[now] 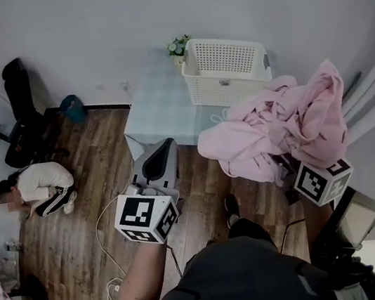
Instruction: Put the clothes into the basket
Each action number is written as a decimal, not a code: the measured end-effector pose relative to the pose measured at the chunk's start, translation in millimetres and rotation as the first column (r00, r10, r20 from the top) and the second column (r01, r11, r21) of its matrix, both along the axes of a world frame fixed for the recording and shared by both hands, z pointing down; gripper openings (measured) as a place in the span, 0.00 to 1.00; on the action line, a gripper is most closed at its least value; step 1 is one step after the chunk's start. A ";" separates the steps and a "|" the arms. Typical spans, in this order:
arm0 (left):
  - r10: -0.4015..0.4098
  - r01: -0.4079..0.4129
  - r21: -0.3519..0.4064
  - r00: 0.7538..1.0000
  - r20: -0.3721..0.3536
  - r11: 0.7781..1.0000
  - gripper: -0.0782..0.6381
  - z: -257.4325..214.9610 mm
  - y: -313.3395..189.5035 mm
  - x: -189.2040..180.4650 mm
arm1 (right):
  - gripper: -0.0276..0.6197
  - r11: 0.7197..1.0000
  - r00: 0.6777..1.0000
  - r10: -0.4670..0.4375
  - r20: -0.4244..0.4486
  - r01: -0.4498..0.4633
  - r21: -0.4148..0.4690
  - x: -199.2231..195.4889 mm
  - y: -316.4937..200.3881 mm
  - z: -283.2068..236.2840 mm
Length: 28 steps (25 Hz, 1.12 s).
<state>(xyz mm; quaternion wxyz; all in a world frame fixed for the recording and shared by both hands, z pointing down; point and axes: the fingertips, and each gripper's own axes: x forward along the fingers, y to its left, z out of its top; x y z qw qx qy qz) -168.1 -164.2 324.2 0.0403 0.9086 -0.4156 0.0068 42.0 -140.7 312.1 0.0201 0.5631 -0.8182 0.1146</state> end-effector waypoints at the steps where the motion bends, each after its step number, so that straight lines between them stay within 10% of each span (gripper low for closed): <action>1: -0.003 0.003 0.000 1.000 0.003 1.000 0.12 0.0 -4.4 -0.2 | 0.53 1.000 1.000 -0.008 -0.001 0.008 0.003 -0.2 -5.4 -1.2; 11: -0.052 0.052 0.008 0.998 0.024 0.999 0.12 -24.2 -160.3 97.8 | 0.53 0.997 0.998 -0.070 -0.001 0.070 0.013 105.2 -175.5 -21.7; 28: -0.084 0.084 0.015 0.996 0.041 0.996 0.12 -11.2 -150.4 80.2 | 0.53 0.994 0.995 -0.100 0.017 0.099 0.057 105.0 -175.7 -21.1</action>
